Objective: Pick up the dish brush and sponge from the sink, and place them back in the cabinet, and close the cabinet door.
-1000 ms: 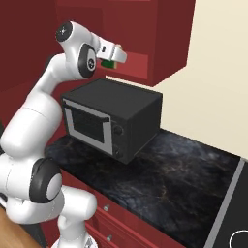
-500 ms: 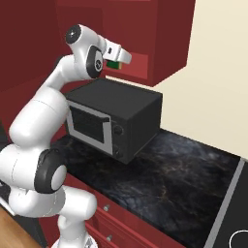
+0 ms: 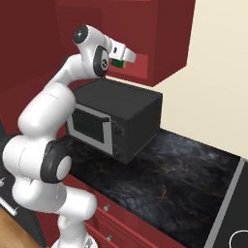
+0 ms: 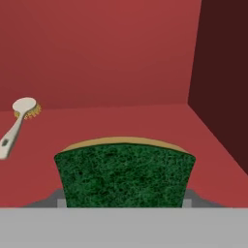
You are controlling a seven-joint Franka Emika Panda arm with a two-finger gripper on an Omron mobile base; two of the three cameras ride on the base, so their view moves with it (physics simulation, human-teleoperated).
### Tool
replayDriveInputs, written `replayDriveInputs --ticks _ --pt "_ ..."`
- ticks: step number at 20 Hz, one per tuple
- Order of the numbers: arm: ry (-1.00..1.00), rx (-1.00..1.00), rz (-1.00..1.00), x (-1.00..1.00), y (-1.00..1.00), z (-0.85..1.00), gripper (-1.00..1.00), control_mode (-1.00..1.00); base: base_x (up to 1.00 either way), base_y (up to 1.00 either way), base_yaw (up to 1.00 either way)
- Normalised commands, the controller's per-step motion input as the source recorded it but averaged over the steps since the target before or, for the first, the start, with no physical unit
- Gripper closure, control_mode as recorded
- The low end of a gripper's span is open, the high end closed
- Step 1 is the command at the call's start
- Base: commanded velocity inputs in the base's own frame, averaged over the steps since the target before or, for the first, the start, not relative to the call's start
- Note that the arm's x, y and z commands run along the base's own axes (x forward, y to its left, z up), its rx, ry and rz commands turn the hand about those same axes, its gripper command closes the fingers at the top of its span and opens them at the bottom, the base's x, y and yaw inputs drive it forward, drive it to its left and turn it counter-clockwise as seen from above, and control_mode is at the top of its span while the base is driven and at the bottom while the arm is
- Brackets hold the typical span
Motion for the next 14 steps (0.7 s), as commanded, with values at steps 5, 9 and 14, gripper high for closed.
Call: replayDriveInputs --ticks 5,9,14 --pt "0.0 0.0 0.0 0.19 -0.07 -0.05 1.0 -1.0 0.0 0.0 0.0" --pt "0.0 0.0 0.0 0.18 -0.07 -0.03 1.0 -1.0 0.0 0.0 0.0" --pt "0.0 0.0 0.0 0.19 -0.06 -0.01 1.0 -1.0 0.0 0.0 0.0"
